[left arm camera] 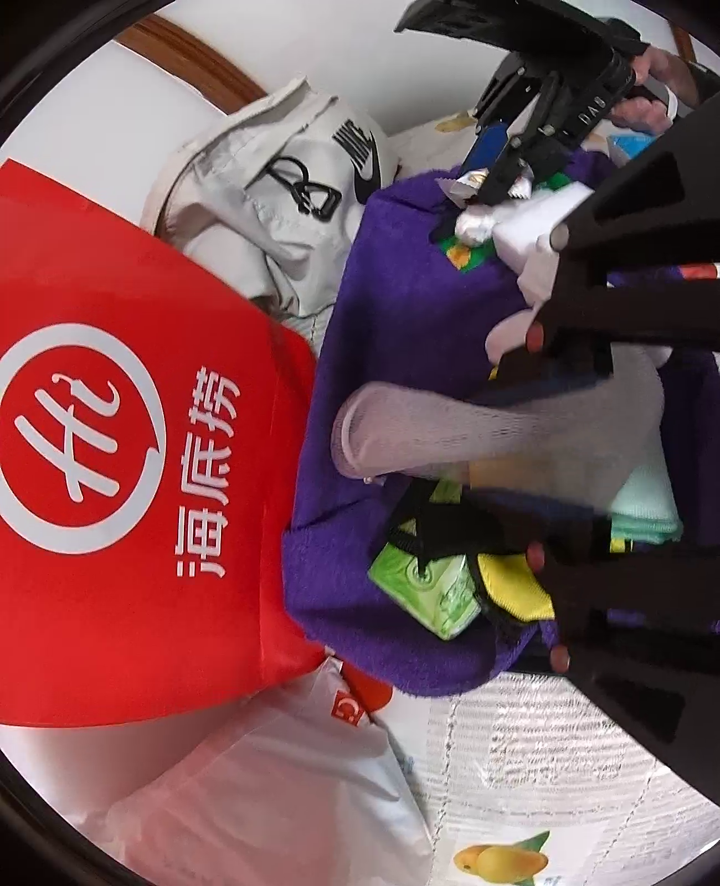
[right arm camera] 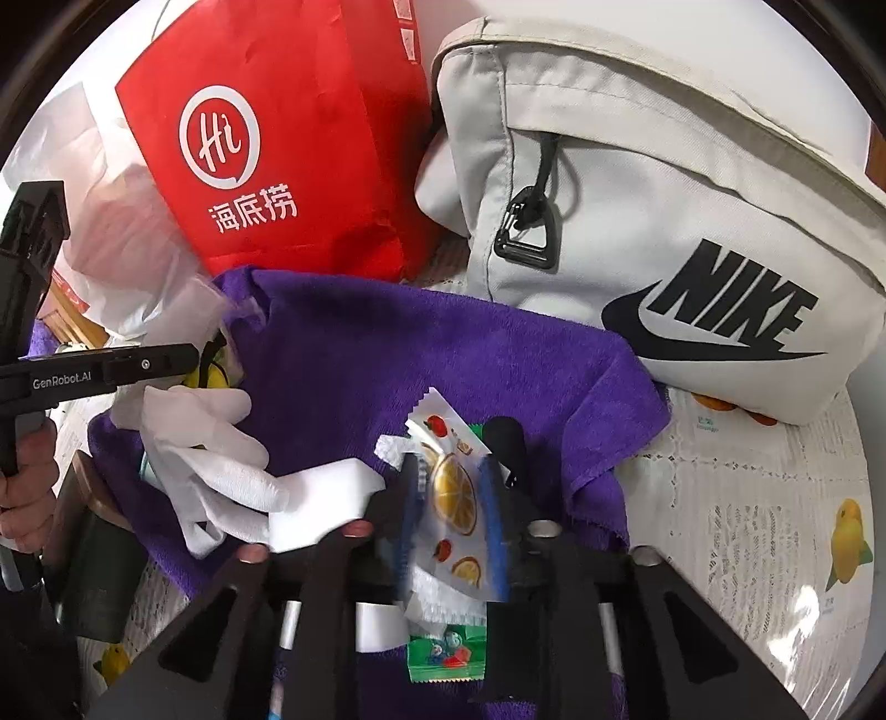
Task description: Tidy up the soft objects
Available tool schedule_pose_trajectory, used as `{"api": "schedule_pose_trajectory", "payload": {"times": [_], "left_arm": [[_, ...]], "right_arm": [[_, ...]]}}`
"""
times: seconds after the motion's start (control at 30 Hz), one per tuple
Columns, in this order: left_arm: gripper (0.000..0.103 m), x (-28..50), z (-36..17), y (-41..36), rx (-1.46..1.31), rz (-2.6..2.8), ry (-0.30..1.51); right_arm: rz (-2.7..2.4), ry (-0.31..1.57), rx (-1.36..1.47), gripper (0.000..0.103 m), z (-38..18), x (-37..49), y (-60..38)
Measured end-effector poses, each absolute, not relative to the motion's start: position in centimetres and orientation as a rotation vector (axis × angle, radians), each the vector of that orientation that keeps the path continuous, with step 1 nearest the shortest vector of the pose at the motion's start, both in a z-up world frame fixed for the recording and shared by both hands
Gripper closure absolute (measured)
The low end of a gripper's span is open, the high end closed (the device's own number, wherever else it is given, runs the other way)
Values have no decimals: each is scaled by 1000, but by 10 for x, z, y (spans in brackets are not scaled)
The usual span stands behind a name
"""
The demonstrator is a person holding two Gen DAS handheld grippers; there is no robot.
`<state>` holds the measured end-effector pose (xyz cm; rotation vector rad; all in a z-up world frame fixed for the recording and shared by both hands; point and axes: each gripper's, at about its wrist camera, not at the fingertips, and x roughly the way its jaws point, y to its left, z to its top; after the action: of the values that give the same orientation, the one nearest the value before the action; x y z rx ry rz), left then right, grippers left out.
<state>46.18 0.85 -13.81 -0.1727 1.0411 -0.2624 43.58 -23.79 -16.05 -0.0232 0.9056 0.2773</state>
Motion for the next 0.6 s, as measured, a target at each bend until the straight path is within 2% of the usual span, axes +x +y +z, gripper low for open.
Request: {"api": "schedule_pose_trajectory", "payload": {"times": [0.03,0.1,0.13,0.2,0.4,0.6], "left_arm": [[55,461,-137,7,-176,-269,1038],[42,458,-133,4,-165,-264,1021],[38,456,-131,2,-154,-260,1015],[36,453,-128,0,-140,-265,1012],[25,439,-116,5,-136,-263,1005],[23,416,-97,12,-121,-253,987]], "right_arm": [[274,897,-26,62,-160,433,-239],[266,889,-29,50,-159,428,-240],[264,890,-26,47,-158,426,-241],[270,885,-8,42,-154,421,-243],[257,872,-1,36,-142,410,-244],[255,862,12,36,-128,391,-244]]}}
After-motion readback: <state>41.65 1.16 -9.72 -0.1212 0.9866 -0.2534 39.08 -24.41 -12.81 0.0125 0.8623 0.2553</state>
